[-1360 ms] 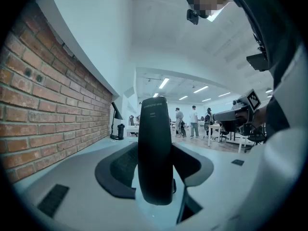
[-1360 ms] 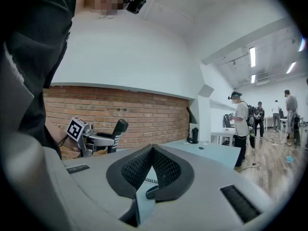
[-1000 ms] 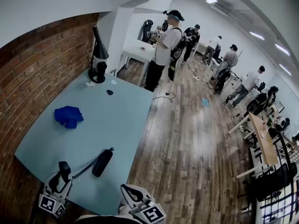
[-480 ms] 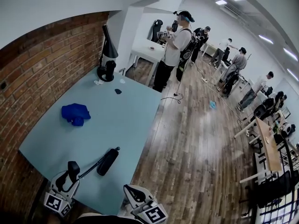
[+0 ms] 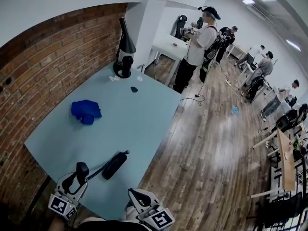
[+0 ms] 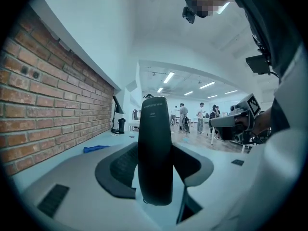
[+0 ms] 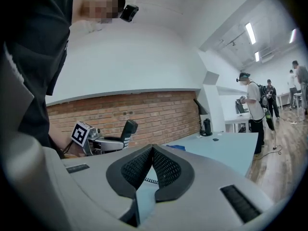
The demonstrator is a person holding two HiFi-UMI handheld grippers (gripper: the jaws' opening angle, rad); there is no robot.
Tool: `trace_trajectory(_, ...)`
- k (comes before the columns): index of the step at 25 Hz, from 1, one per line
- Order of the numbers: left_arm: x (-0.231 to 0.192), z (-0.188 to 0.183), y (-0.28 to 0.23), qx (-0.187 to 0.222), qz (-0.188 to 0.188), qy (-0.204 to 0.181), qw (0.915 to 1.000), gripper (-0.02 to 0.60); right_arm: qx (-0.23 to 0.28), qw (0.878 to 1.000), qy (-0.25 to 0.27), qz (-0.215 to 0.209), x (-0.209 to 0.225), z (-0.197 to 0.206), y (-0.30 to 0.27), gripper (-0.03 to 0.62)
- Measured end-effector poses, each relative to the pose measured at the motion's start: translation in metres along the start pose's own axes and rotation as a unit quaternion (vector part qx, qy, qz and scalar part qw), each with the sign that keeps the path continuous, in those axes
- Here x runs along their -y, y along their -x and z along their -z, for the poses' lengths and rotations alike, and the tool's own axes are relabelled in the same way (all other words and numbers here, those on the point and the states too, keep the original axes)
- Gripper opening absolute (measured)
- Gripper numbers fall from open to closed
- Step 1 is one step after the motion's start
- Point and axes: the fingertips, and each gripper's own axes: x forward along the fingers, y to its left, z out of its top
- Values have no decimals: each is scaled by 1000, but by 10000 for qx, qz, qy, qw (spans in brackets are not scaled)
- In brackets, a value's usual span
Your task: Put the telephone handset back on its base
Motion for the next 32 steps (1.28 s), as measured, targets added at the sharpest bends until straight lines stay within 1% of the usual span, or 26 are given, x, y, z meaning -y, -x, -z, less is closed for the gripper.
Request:
trace_trajectory(3, 3, -3, -7, -54, -212, 97, 9997, 252, -93, 9997, -58, -211, 15, -2, -4, 9)
trace_trajectory(7, 11, -8, -14, -108, -527, 184, 9984, 252, -256, 9978, -128, -599, 34, -4, -11, 9)
trace_trajectory(14, 17, -13, -27, -260, -1012, 36, 9945, 252, -474, 9897, -91, -1346, 64, -2, -28, 9)
trace_trajectory(17, 19, -17, -29, -396, -1120, -16, 9929, 252, -491, 9835, -75, -1737, 73, -9, -38, 9)
trace_trajectory(19, 22, -20, -28, -463, -1217, -27, 9915, 252, -468, 9755, 127, -2145, 74, -18, -44, 10)
trace_trajectory(20, 24, -21, -27, -475, -1277, -50, 9907, 252, -478, 9696, 287, -2383, 74, -23, -47, 10)
trace_trajectory(22, 28, -20, -25, -507, -1402, -152, 9887, 252, -565, 9519, 699, -2929, 71, -34, -53, 11)
trace_trajectory(23, 30, -19, -25, -527, -1466, -209, 9876, 252, -618, 9389, 939, -3252, 68, -40, -55, 11)
trace_trajectory(24, 32, -19, -26, -544, -1525, -273, 9864, 252, -626, 9224, 1214, -3612, 63, -49, -58, 12)
trace_trajectory(25, 34, -19, -27, -560, -1576, -354, 9853, 252, -512, 9018, 1542, -4005, 56, -61, -62, 22)
trace_trajectory(26, 36, -19, -28, -577, -1616, -443, 9842, 252, -295, 8784, 1882, -4384, 47, -75, -66, 33)
trace_trajectory(27, 39, -18, -30, -597, -1640, -526, 9833, 252, -113, 8563, 2154, -4692, 38, -87, -70, 49)
trace_trajectory(28, 44, -17, -33, -615, -1647, -591, 9826, 252, -37, 8375, 2342, -4937, 32, -95, -73, 70)
trace_trajectory(30, 54, -15, -40, -618, -1647, -637, 9823, 252, -52, 8014, 2606, -5384, 20, -103, -75, 99)
trace_trajectory(32, 61, -15, -46, -570, -1708, -599, 9818, 252, -151, 7636, 2783, -5825, 10, -105, -75, 108)
